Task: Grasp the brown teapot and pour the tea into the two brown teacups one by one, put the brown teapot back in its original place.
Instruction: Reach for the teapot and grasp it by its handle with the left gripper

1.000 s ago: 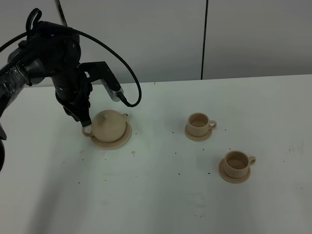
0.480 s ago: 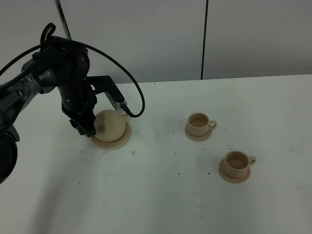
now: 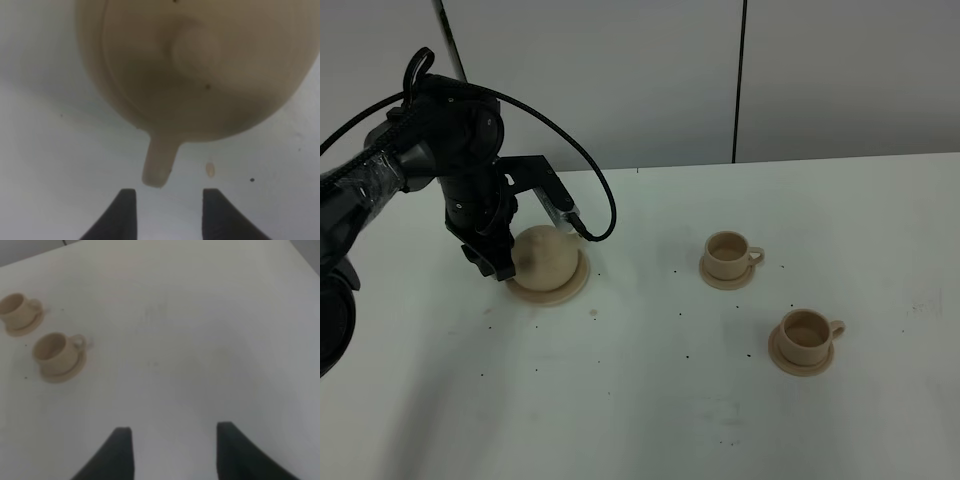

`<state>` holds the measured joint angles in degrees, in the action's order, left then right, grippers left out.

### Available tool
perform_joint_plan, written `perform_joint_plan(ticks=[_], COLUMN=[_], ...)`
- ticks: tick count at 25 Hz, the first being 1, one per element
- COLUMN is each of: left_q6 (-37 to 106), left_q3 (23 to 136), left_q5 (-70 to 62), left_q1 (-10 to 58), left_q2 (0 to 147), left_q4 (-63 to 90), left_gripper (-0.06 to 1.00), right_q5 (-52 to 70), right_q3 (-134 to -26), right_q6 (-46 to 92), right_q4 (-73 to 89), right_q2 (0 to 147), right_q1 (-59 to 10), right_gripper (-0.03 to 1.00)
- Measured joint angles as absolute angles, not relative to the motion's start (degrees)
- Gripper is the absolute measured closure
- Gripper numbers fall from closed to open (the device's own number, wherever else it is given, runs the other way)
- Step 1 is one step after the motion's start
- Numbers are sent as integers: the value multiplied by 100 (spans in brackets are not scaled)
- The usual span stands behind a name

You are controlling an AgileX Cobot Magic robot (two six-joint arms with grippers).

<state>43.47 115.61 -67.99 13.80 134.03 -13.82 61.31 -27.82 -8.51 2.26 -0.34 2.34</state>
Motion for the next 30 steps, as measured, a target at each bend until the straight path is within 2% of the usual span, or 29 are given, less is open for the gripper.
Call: perform_joint_plan(ticks=[30], left_q6=[4347], left_q3=[11561], left_q5=[-6371], left_q1=[1380], left_q2=[13525], left_q4=[-1436], left_gripper=[56], right_q5=[6131], right_q3=[-2782], right_q6=[-847], right_q4=[226], right_q2=[-34], right_q1=[234], right_gripper=[59])
